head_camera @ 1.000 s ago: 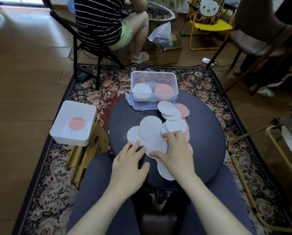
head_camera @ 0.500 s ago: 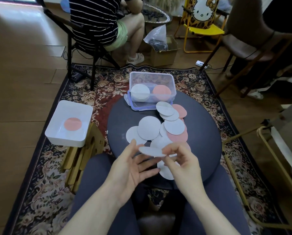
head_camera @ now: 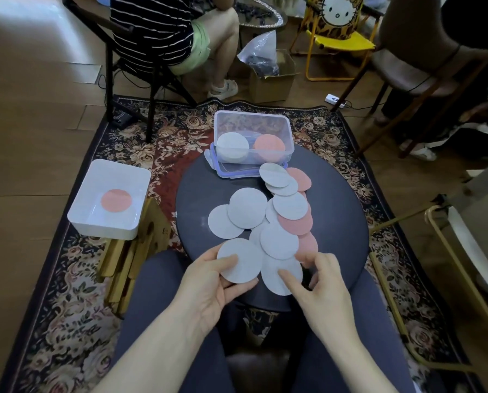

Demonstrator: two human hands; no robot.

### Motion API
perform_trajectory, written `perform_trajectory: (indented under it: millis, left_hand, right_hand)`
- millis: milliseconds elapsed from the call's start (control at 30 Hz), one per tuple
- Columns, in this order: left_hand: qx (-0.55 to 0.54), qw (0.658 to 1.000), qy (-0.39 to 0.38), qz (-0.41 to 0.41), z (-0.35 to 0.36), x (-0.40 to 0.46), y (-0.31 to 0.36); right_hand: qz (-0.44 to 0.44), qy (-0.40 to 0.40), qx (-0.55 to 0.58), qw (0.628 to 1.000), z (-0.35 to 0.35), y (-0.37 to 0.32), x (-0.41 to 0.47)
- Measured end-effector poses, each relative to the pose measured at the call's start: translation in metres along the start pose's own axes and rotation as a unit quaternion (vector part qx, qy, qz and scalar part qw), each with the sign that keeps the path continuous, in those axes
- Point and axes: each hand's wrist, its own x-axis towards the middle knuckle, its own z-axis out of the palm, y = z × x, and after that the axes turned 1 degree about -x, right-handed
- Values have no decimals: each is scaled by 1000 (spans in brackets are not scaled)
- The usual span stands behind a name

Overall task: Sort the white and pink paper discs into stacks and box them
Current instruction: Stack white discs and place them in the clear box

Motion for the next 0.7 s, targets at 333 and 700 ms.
perform_trajectory:
  millis: [333, 700]
  left_hand:
    - [-11, 1000, -2, 3, -3, 4, -6]
    - [1, 999, 33, -8, -4, 5, -8]
  right_hand:
    - [74, -27, -71, 994, 2, -13, -1]
    - [143, -41, 135, 980, -9, 10, 11]
